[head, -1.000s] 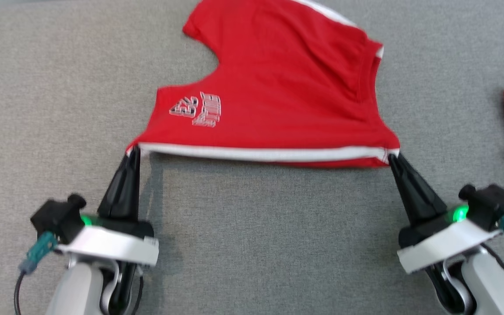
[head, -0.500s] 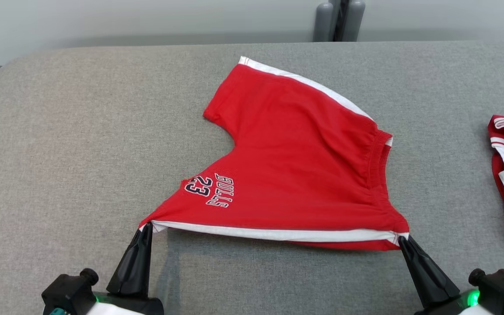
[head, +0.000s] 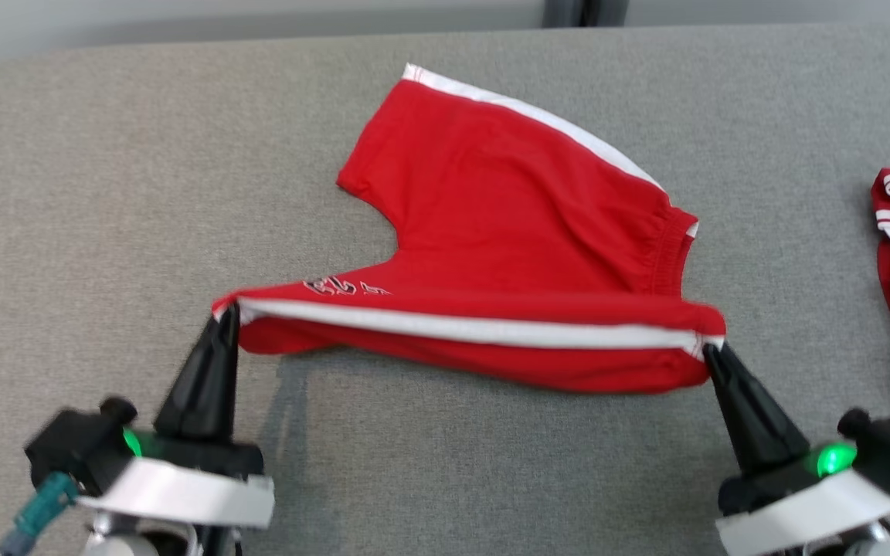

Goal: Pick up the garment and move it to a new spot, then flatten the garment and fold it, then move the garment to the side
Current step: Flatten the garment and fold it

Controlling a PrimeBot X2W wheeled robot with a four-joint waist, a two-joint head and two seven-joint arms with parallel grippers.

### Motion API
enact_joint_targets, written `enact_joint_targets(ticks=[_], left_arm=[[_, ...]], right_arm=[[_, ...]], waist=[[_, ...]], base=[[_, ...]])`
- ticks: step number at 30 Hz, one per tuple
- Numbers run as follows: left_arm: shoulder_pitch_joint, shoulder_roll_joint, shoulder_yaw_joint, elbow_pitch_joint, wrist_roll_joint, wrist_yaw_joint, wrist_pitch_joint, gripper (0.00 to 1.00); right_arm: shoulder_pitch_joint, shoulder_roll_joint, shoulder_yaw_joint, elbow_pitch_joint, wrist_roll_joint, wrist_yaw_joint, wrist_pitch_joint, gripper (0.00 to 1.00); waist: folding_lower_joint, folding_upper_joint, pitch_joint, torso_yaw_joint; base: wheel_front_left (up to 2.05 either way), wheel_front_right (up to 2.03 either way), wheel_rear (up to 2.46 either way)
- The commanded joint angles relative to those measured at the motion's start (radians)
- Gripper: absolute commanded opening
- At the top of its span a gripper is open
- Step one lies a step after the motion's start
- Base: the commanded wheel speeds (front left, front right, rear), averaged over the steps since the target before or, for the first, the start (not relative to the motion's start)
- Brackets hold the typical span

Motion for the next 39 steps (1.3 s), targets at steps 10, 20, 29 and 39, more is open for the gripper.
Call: enact_joint_targets(ticks=[10, 20, 29, 39], left_arm=[[-0.422, 0.056, -0.003, 0.120, 0.037, -0.044, 0.043, 0.00], [-0.821, 0.050, -0.048, 0.469, 0.027, -0.091, 0.084, 0.00], [-1.025, 0.047, -0.065, 0.826, 0.012, -0.107, 0.057, 0.00], [-1.081, 0.043, -0.101, 1.012, -0.021, -0.124, -0.074, 1.00]], right_arm=[[-0.245, 0.093, -0.080, 0.041, -0.021, 0.000, 0.050, 0.00], [-0.461, 0.145, -0.058, 0.177, -0.042, 0.000, 0.039, 0.00], [-0.578, 0.154, 0.009, 0.294, -0.008, 0.000, 0.007, 0.00], [-0.571, 0.152, 0.061, 0.321, -0.010, 0.000, -0.048, 1.00]], waist=[[0.0000, -0.0001, 0.181, -0.067], [0.0000, -0.0001, 0.288, -0.138], [0.0000, -0.0001, 0.320, -0.193], [0.0000, -0.0001, 0.313, -0.204]], base=[[0.00, 0.00, 0.00], [0.00, 0.00, 0.00], [0.00, 0.00, 0.00], [0.00, 0.00, 0.00]])
